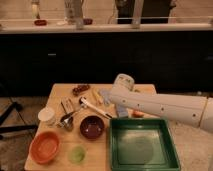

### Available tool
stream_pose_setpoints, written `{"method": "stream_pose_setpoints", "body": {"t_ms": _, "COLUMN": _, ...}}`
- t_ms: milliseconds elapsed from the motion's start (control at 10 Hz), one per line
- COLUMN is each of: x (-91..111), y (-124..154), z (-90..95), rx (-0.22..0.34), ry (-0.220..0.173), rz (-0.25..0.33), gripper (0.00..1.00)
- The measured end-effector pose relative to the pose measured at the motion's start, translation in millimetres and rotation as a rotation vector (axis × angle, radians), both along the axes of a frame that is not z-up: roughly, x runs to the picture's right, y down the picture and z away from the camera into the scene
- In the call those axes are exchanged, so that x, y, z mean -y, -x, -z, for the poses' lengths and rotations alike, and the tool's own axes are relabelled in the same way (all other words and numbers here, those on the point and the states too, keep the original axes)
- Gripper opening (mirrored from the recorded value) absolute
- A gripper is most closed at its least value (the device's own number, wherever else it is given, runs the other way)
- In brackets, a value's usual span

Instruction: Place sponge in tray

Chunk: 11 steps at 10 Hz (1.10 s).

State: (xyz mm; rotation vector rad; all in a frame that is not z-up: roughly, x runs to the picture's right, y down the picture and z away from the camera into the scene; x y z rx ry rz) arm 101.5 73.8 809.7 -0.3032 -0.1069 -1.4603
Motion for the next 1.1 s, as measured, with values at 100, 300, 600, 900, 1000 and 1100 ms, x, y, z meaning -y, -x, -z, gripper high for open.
{"method": "stream_pose_setpoints", "body": {"t_ms": 100, "x": -1, "y": 1, "z": -6.6, "rx": 0.01, "ry": 0.018, "rz": -0.004, "gripper": 0.8}}
{"method": "stream_pose_setpoints", "body": {"t_ms": 300, "x": -6, "y": 2, "z": -24.4, "rx": 0.01, "ry": 0.053, "rz": -0.001, "gripper": 0.8}}
{"method": "stream_pose_setpoints", "body": {"t_ms": 600, "x": -7, "y": 9, "z": -45.5, "rx": -0.003, "ry": 0.087, "rz": 0.023, "gripper": 0.8}}
{"method": "stream_pose_setpoints", "body": {"t_ms": 900, "x": -5, "y": 14, "z": -60.7, "rx": 0.006, "ry": 0.095, "rz": 0.025, "gripper": 0.8}}
{"method": "stream_pose_setpoints", "body": {"t_ms": 1000, "x": -6, "y": 14, "z": -67.0, "rx": 0.016, "ry": 0.105, "rz": 0.015, "gripper": 0.8}}
{"method": "stream_pose_setpoints", "body": {"t_ms": 1100, "x": -8, "y": 14, "z": -74.3, "rx": 0.028, "ry": 0.121, "rz": 0.001, "gripper": 0.8}}
